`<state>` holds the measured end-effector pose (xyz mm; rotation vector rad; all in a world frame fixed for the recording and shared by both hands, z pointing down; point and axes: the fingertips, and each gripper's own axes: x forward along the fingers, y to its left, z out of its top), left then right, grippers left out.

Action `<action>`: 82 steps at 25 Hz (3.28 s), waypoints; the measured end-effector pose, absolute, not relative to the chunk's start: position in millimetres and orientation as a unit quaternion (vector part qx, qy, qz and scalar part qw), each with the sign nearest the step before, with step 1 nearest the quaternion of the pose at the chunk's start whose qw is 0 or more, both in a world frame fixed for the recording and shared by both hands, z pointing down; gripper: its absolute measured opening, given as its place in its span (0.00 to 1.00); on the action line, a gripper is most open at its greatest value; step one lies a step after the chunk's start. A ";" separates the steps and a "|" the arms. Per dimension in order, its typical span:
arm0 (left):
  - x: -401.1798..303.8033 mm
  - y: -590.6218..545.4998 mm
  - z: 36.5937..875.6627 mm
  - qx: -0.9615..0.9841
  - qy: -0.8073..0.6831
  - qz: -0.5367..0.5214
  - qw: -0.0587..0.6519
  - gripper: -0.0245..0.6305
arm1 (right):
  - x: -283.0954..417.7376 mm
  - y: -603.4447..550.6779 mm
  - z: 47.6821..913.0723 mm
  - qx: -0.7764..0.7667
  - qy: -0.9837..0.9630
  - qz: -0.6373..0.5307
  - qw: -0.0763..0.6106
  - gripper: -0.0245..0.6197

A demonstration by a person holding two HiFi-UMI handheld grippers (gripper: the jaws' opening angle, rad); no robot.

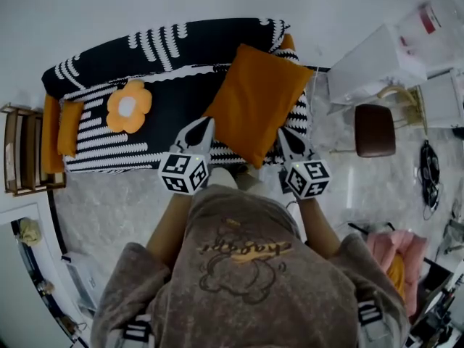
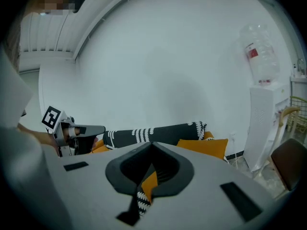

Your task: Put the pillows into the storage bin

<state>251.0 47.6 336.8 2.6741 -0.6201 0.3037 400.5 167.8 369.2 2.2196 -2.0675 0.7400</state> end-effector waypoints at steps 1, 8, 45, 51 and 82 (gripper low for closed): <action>254.5 43.6 338.0 0.950 -0.221 0.111 0.190 0.04 | 403.0 163.2 371.3 0.711 -0.661 0.240 0.009 0.04; 279.5 2.0 347.5 0.952 -0.210 0.123 0.188 0.04 | 433.6 134.6 384.5 0.735 -0.627 0.258 -0.001 0.04; 431.1 -127.0 809.8 0.884 -0.067 0.317 0.338 0.58 | 562.1 86.1 750.2 0.817 -0.443 0.363 0.070 0.46; 431.6 -114.8 772.7 0.874 -0.032 0.365 0.318 0.15 | 555.4 86.0 730.6 0.806 -0.432 0.401 0.055 0.14; 538.5 310.3 415.8 0.885 0.300 0.328 0.135 0.06 | 483.8 558.9 445.5 0.931 -0.116 0.290 -0.189 0.06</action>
